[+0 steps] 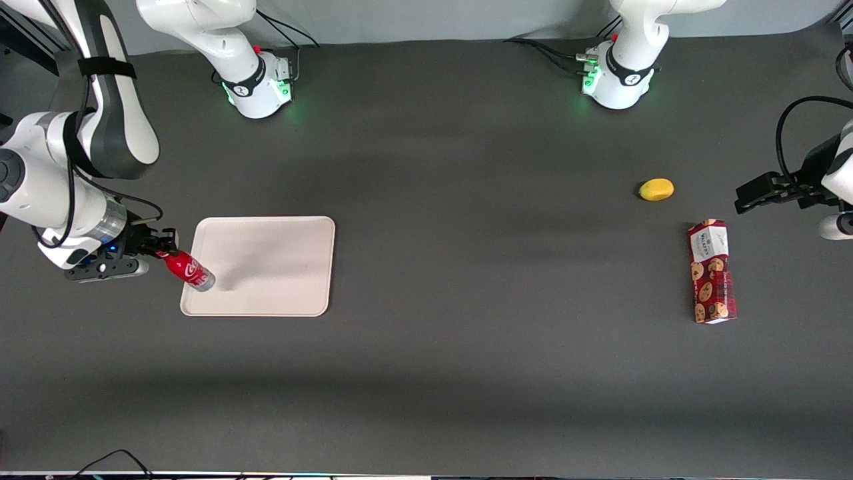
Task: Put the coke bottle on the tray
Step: 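Carry the bottle over the white tray and lower it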
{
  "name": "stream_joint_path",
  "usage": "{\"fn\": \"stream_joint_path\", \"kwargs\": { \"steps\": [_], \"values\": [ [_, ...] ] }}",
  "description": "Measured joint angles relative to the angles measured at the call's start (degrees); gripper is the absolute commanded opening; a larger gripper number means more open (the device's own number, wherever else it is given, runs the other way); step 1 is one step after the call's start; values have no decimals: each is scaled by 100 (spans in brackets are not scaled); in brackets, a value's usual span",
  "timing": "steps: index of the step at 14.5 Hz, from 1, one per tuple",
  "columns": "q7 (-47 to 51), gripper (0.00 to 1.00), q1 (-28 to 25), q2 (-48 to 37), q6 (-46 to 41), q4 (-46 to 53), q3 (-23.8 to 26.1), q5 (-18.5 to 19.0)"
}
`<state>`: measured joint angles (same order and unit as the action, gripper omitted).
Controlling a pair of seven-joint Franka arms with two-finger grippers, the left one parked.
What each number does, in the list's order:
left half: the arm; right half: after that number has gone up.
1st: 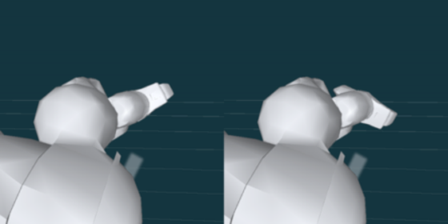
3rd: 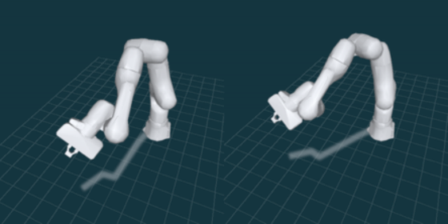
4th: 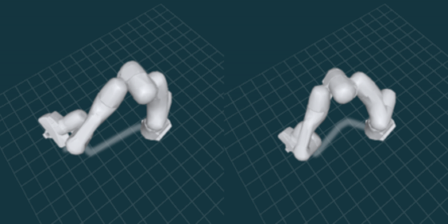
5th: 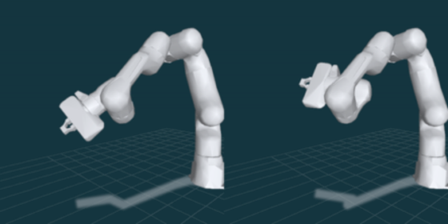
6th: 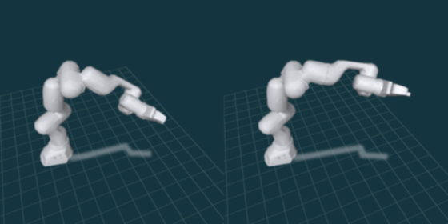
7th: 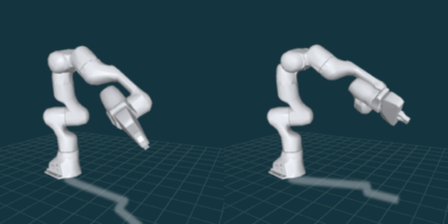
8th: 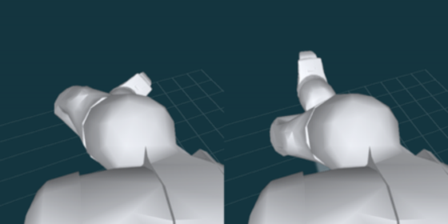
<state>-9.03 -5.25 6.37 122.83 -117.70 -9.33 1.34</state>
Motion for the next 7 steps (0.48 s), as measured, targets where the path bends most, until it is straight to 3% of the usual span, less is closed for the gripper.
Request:
{"fn": "stream_joint_path", "kwargs": {
  "steps": [7],
  "values": [
    [-247,0,17,485,448,11,-11,-224]
  ]
}}
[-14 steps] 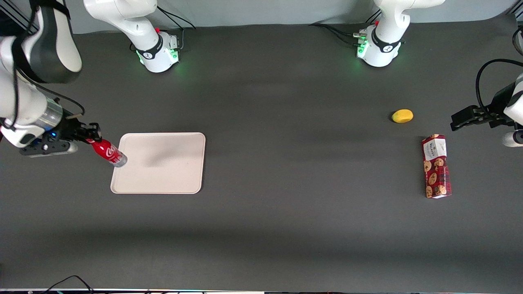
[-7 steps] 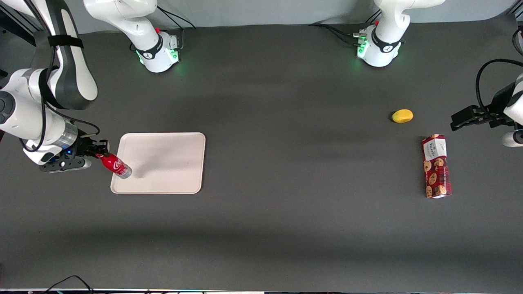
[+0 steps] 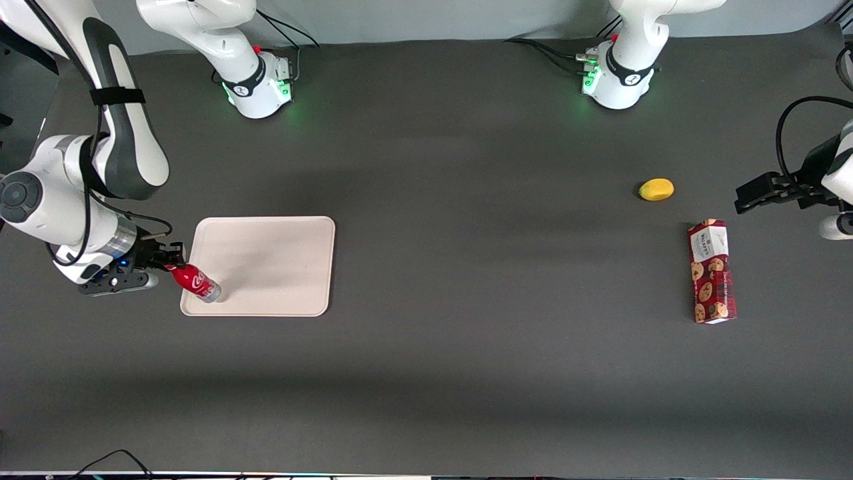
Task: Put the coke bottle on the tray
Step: 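Carry the bottle over the white tray and lower it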
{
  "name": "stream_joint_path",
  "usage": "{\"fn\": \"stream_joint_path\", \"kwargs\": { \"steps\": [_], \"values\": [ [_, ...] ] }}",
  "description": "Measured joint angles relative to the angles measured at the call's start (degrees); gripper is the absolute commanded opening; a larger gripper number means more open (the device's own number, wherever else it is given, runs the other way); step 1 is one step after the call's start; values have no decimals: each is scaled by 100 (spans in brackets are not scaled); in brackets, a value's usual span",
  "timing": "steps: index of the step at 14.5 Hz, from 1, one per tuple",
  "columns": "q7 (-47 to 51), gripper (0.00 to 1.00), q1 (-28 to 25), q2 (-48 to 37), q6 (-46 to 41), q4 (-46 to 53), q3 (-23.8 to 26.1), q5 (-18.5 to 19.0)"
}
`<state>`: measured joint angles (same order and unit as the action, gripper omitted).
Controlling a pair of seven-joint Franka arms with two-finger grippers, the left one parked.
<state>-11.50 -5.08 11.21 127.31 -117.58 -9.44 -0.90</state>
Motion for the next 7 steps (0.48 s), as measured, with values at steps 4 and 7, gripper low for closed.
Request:
{"fn": "stream_joint_path", "kwargs": {
  "steps": [4,7],
  "values": [
    [-7,0,21,79,0,1,-29,-13],
    [-10,0,27,146,0,2,-49,-14]
  ]
}}
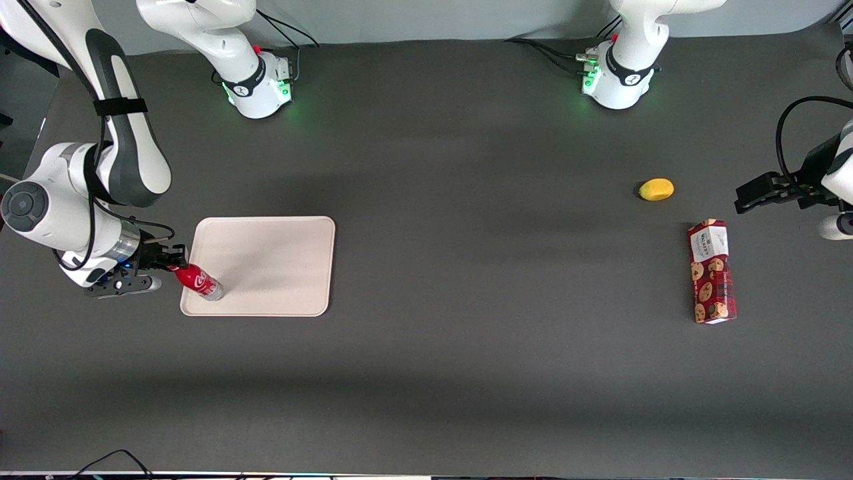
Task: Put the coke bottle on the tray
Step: 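Carry the bottle over the white tray and lower it, then set the bottle upright on the tray and open the right gripper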
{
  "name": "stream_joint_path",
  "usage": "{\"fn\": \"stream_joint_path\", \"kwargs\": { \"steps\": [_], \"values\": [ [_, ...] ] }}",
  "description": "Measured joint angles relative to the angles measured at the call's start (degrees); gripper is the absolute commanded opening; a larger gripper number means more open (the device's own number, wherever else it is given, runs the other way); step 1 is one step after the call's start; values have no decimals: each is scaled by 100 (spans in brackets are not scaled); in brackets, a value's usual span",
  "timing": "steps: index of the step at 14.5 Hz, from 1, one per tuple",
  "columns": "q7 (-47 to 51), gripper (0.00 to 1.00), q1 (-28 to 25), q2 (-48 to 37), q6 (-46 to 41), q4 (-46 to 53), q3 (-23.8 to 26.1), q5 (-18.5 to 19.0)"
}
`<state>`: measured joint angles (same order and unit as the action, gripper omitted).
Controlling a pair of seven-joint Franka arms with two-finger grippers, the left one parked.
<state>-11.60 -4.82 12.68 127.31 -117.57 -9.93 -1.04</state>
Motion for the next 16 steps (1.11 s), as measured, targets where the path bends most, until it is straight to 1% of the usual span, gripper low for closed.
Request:
{"fn": "stream_joint_path", "kwargs": {
  "steps": [2,3,5,6,13,15,16],
  "values": [
    [0,0,0,46,1,7,-5,-6],
    [0,2,0,49,0,19,-8,-9],
    [0,80,0,80,-1,56,-17,-10],
    [0,100,0,111,-1,91,-20,-11],
    [-4,100,0,217,-8,320,-33,-11],
    [-4,100,-3,217,-215,551,-31,-11],
    [-4,100,-5,213,-478,768,-24,-11]
  ]
}}
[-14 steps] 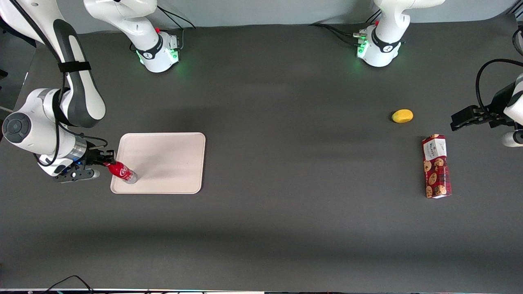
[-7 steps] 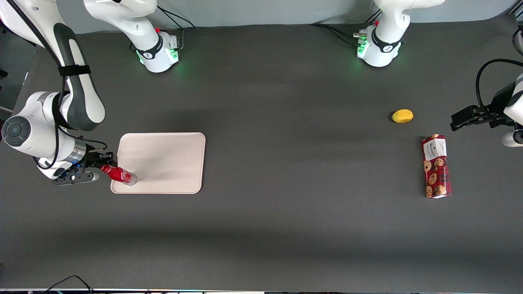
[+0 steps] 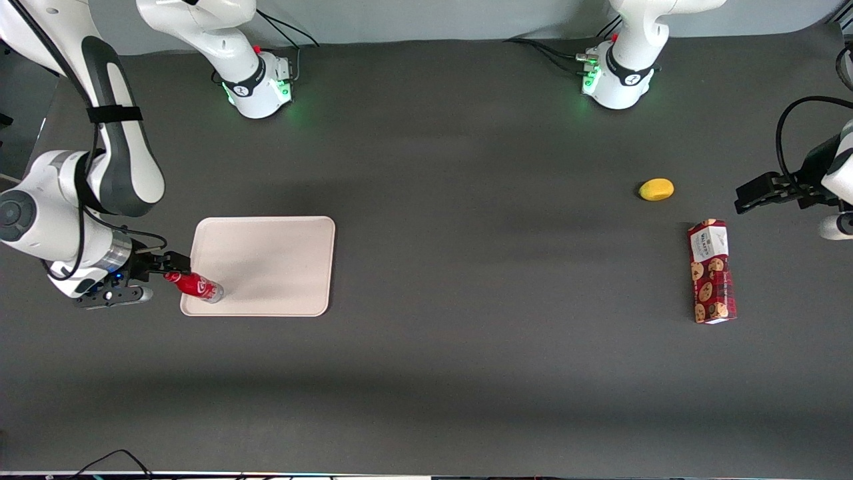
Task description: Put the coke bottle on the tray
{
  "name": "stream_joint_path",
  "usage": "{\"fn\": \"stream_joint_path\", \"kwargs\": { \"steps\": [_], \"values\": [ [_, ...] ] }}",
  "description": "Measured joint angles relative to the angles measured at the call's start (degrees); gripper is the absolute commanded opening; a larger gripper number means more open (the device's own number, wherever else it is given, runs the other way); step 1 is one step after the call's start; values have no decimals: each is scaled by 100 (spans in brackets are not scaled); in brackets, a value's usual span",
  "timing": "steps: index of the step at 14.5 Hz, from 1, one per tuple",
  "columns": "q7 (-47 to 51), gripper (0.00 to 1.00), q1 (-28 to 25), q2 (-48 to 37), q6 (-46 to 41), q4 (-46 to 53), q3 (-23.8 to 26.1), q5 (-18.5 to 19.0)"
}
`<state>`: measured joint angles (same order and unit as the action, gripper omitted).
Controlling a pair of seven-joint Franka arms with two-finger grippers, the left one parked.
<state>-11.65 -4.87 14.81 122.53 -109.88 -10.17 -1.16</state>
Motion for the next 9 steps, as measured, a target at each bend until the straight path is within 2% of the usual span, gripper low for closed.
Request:
{"fn": "stream_joint_path", "kwargs": {
  "steps": [5,9],
  "values": [
    [11,100,-63,-272,-2191,1532,65,-34],
    [306,100,-70,-1326,-3441,1770,280,-56]
  ]
}}
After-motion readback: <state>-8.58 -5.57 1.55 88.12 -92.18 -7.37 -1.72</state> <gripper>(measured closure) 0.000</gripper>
